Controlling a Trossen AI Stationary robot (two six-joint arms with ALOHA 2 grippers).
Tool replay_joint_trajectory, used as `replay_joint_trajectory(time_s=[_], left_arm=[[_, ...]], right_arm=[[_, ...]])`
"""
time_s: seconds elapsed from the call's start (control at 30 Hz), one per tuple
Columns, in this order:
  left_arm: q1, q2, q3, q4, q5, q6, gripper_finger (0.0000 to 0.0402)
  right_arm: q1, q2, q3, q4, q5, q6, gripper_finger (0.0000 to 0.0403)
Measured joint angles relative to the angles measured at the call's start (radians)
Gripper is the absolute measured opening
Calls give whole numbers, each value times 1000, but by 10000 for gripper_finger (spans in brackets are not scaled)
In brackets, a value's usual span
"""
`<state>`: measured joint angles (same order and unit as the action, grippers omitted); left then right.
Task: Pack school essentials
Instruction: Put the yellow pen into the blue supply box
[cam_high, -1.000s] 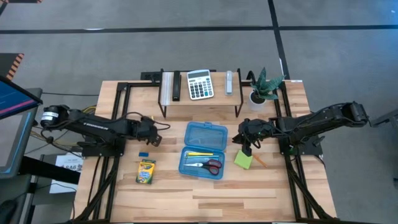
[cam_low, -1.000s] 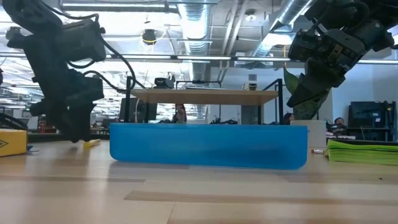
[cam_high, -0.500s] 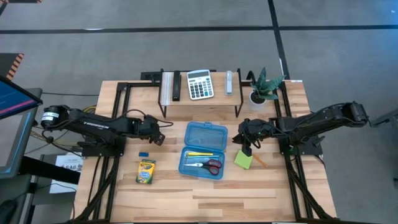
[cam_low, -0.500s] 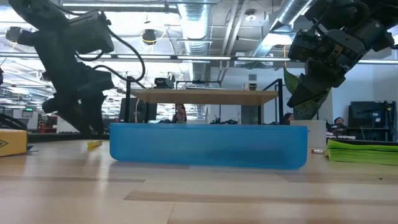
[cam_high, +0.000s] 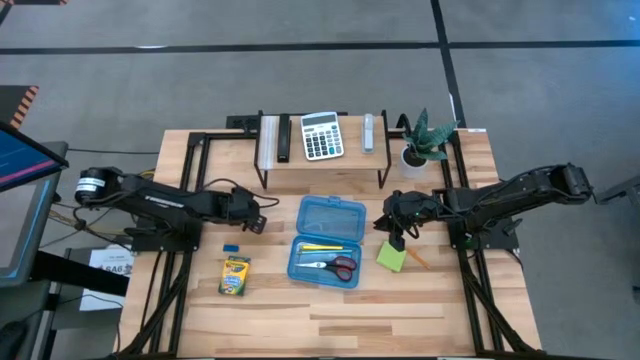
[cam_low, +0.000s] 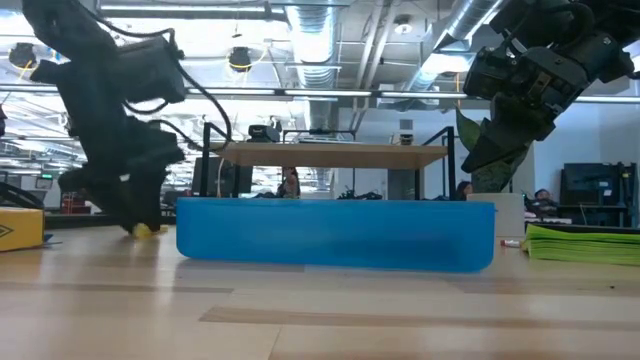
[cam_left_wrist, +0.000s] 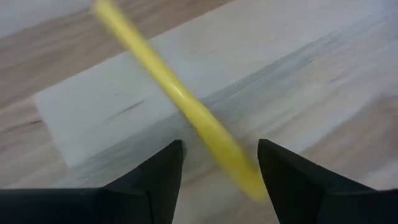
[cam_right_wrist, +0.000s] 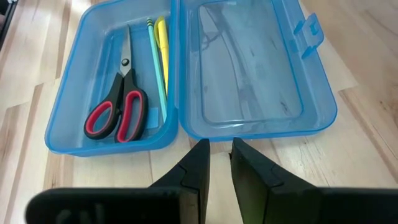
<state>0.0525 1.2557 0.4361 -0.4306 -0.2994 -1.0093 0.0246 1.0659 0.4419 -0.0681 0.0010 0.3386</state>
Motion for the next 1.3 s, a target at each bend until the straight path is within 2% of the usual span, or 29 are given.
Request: replay_joint_trajectory(time_s=[0.13,0.33,0.47,0.73,0.97,1.13,1.3], left_arm=[[-2,86,10,17,-31,4,200],[-2,97,11,23,-30,20,182],[-7,74,14,-16,-4,21,139],[-10,57,14,-35,35,78,17],[-18,61,44,-65,49,142,7],[-40,65,113,-139,107,192,3],[-81,64,172,-198,78,206,1]], right_arm=[[0,0,0,-1,0,0,88],[0,0,0,-2,0,0,88],[0,0,0,-2,0,1,88],[0,0,0,-3,0,1,88],[0,0,0,-4,0,1,88],[0,0,0,-4,0,4,88],[0,0,0,-6,0,4,88]])
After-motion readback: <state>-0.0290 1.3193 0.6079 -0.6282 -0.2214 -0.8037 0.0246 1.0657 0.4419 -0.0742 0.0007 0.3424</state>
